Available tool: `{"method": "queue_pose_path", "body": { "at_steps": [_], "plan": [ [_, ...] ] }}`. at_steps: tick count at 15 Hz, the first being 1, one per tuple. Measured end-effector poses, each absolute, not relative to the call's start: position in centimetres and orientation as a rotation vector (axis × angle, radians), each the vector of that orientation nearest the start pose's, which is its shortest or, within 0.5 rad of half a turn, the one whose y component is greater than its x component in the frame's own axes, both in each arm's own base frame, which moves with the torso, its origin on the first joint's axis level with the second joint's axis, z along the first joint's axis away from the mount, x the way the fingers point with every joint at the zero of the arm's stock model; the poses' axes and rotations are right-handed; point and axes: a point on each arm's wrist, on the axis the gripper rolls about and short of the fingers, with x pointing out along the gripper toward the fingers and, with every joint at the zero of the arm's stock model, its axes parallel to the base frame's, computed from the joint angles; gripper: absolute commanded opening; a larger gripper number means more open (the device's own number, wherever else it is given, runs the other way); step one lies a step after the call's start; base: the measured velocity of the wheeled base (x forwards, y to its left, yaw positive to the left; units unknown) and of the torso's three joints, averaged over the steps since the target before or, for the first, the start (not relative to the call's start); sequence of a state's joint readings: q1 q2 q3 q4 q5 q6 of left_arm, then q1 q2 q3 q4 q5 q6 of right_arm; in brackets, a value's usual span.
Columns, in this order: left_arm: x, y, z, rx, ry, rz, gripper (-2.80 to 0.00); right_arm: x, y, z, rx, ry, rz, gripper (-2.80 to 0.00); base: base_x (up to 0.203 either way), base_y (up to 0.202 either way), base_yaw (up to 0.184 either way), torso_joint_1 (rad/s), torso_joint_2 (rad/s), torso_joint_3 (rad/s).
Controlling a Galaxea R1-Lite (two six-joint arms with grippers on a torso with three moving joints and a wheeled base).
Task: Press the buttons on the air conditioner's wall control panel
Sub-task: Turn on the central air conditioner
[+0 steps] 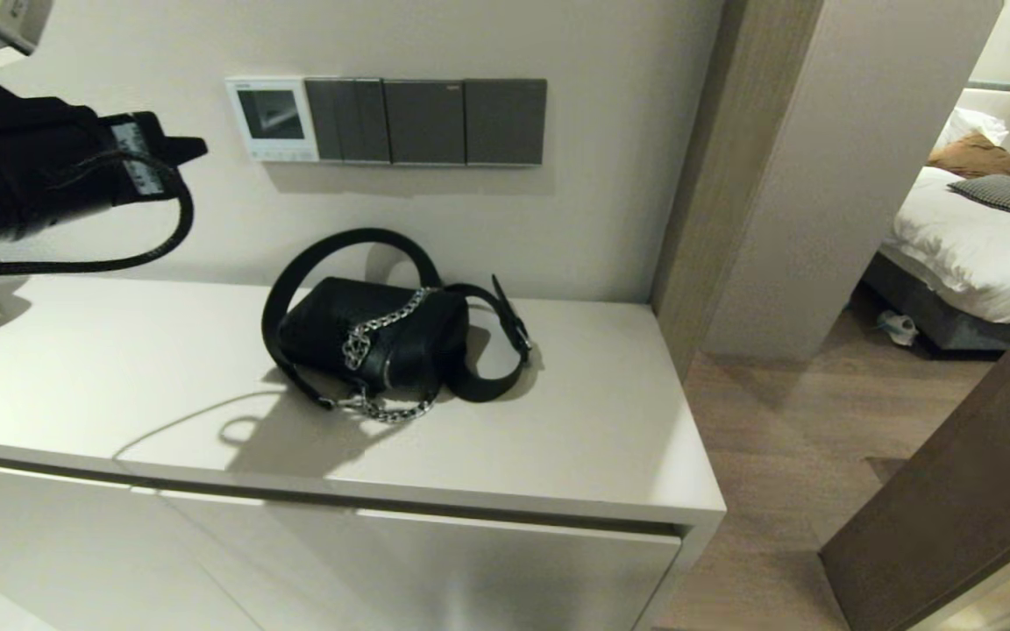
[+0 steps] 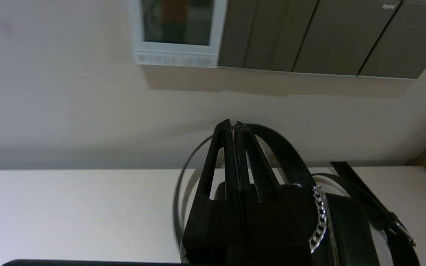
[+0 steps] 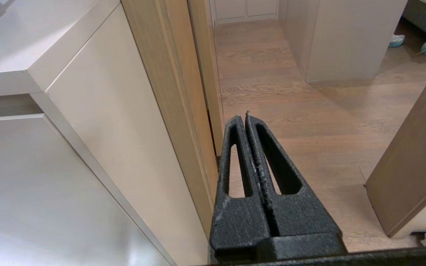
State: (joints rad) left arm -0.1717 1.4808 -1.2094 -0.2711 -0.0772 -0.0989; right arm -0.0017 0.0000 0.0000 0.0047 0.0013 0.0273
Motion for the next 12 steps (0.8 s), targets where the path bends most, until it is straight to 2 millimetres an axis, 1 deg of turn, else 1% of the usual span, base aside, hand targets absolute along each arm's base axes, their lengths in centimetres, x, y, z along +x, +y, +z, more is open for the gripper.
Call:
{"method": "queue_pose_path", "body": {
  "at_steps": [3, 6, 12],
  "plan": [
    [28.3, -5.8, 31.8, -0.097, 0.039, -0.255, -2.8, -2.3, 0.0, 7.5, 0.027, 0.005, 0.0, -2.8, 0.0, 0.0, 0.0, 0.0, 0.0, 0.0],
    [30.5, -6.3, 31.4, -0.095, 0.049, -0.226, -2.8, -2.3, 0.0, 7.5, 0.027, 0.005, 0.0, -2.8, 0.0, 0.0, 0.0, 0.0, 0.0, 0.0],
    [33.0, -7.3, 30.5, -0.1, 0.07, -0.229, -2.8, -2.3, 0.0, 7.5, 0.027, 0.005, 0.0, -2.8, 0.0, 0.0, 0.0, 0.0, 0.0, 0.0]
  ]
}}
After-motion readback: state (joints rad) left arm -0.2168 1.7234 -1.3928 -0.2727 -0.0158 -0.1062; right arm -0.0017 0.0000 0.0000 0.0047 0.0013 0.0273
